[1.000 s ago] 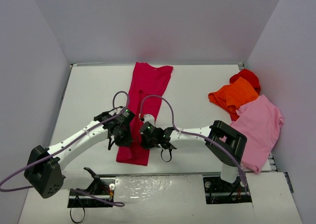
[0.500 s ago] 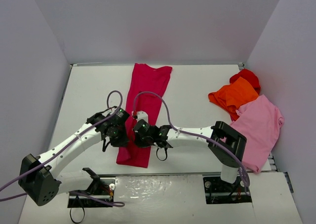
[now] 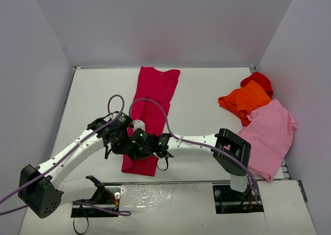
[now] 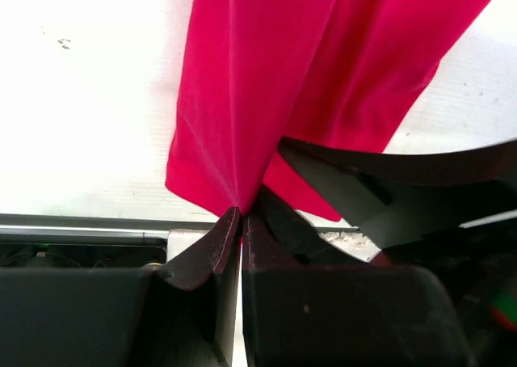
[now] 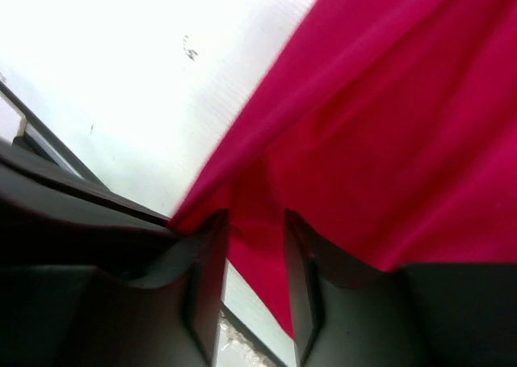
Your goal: Fold and stack the t-shirts
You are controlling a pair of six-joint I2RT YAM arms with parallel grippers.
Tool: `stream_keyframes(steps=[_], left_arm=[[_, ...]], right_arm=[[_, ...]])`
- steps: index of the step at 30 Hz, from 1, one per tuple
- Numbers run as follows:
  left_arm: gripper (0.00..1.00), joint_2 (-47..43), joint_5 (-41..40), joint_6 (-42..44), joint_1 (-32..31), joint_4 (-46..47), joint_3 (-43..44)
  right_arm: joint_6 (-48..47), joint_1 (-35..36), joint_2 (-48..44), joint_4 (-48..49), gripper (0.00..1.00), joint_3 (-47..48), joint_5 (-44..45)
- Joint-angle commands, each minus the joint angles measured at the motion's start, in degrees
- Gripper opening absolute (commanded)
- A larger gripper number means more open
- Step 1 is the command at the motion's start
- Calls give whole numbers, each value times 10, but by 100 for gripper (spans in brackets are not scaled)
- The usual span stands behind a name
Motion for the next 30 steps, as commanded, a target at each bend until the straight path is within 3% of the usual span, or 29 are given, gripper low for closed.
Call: stream_keyframes(steps=[1, 9, 12, 14, 19, 22, 24, 28, 30], left_arm=[[0, -18, 11, 13, 2, 15, 15], [0, -18, 23, 17, 6, 23, 15], [0, -13, 48, 17, 6, 45, 18], [0, -9, 62, 18, 6, 57, 19], [0, 3, 90, 15, 4, 75, 4], [21, 12, 108, 9, 3, 80, -15], [30, 12, 117, 4, 2, 83, -28], [31, -6, 129, -3, 0, 89, -42], [26, -12, 151, -5, 0, 93, -48]], right_arm=[[2, 26, -7, 26, 40, 22, -20], [1, 29, -61, 15, 38, -9, 70], [1, 22, -88, -4, 20, -37, 109], [9, 12, -111, -14, 0, -63, 138], [25, -36, -166, -24, 0, -126, 166], [20, -70, -184, -26, 0, -143, 165], [11, -88, -193, -29, 0, -148, 168], [3, -107, -188, -32, 0, -148, 173], [-1, -111, -171, -32, 0, -143, 173]])
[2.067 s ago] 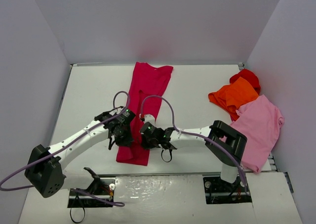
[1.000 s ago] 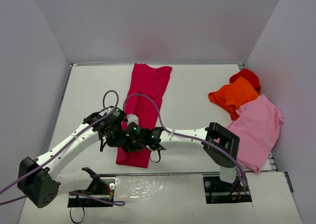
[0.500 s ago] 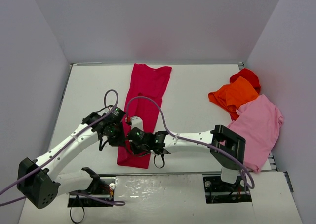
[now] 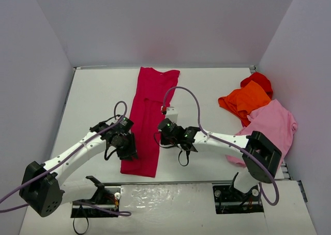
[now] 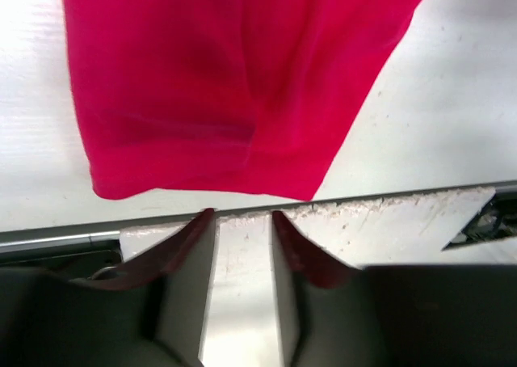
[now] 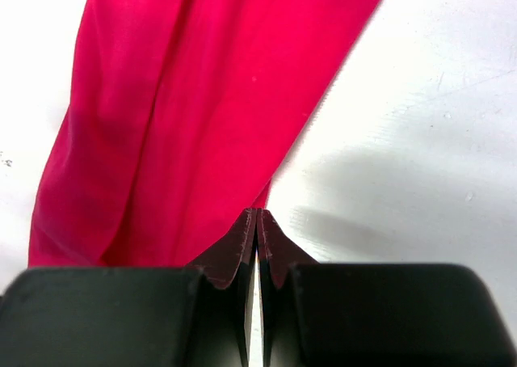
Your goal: Fold and stack the t-shirts
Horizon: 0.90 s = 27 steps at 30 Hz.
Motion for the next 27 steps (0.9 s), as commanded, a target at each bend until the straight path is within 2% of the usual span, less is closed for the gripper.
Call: stream_keyframes(steps=[1, 3, 6, 9, 10, 12, 16, 18, 22, 27], left_arm=[[21, -27, 46, -10, -4, 21, 2], [13, -35, 43, -12, -4, 17, -2], [12, -59, -3, -12, -4, -13, 4], [23, -67, -27, -8, -3, -17, 14], [30, -61, -28, -4, -3, -20, 16], [33, -35, -11, 8, -3, -29, 22], [39, -8, -8, 7, -7, -36, 2], [41, -10, 1, -3, -6, -28, -19], [43, -8, 38, -14, -6, 8, -46], [44, -8, 14, -11, -7, -34, -36]], right_arm=[[-15, -4, 5, 9, 0, 16, 26], [-21, -6, 24, 9, 0, 24, 27], [-47, -10, 61, 10, 0, 51, 32], [-52, -22, 79, 11, 0, 66, -2], [-52, -26, 84, 11, 1, 67, -25], [-50, -27, 84, 11, 8, 61, -82], [-18, -13, 38, 9, 47, 4, -123], [14, -8, -2, 9, 58, -35, -132], [54, 3, -62, 8, 62, -81, -156], [94, 41, -102, 13, 61, -129, -141]])
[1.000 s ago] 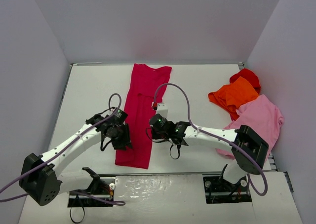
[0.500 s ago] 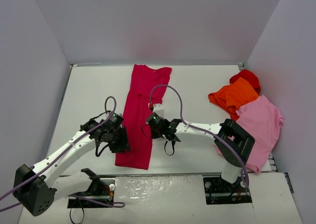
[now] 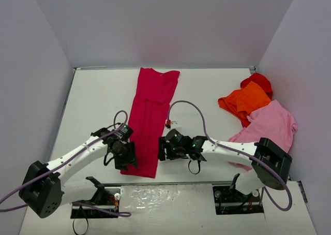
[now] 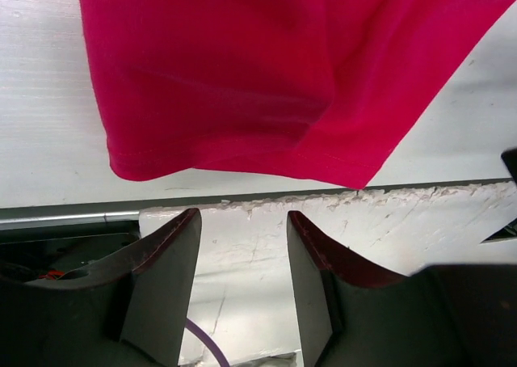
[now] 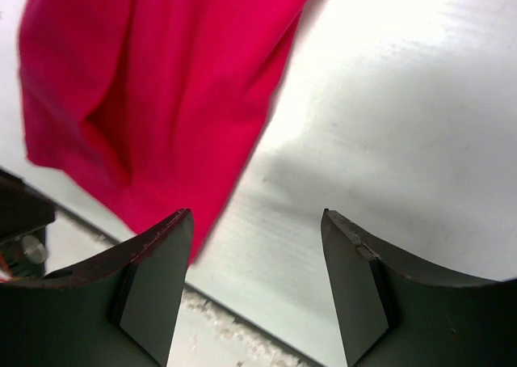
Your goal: Fold and stack the t-shirts
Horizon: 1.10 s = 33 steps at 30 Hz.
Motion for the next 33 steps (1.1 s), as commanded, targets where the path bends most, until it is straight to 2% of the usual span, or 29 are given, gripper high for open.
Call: stream_keyframes(steps=[1, 9, 22, 33], left_arm=[[44, -2, -15, -2, -3, -33, 32], [44, 37, -34, -2, -2, -2, 16], [45, 64, -189, -2, 1, -138, 78], [46, 148, -154, -8, 2, -19, 17]], right_arm=[[51, 30, -37, 22, 61, -26, 1], [55, 54, 14, 78, 61, -25, -34], [52, 63, 63, 123, 61, -28, -53], [46, 63, 68, 131, 61, -36, -61]])
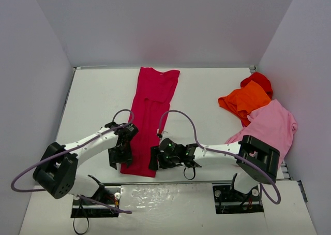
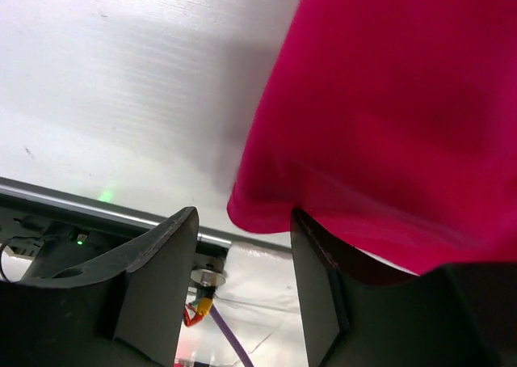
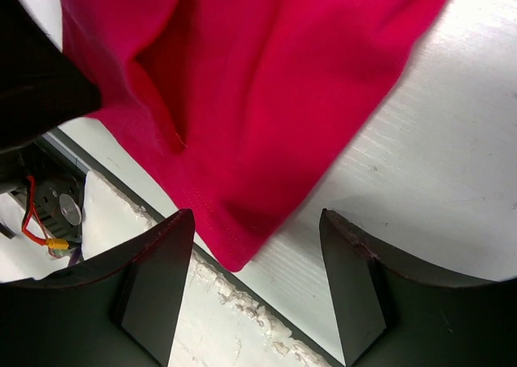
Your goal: Fold and stack the t-shirts
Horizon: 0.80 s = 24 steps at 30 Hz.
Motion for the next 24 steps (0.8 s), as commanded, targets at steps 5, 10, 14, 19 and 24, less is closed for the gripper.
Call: stream_keyframes(steps=[5, 10, 14, 19, 24], left_arm=[[46, 53, 16, -1, 2, 85, -27], [46, 62, 22, 6, 1, 93, -25], [46, 20, 11, 8, 1, 69, -12], [46, 10, 10, 12, 6, 87, -22], [45, 43, 53, 19, 6, 129, -38]], right_arm=[[-3, 2, 2, -11, 61, -3, 0], [1, 2, 3, -18, 60, 1, 0], [-3, 14, -11, -39, 60, 14, 22], [19, 26, -6, -36, 59, -1, 17], [16, 13, -10, -75, 55, -20, 64]])
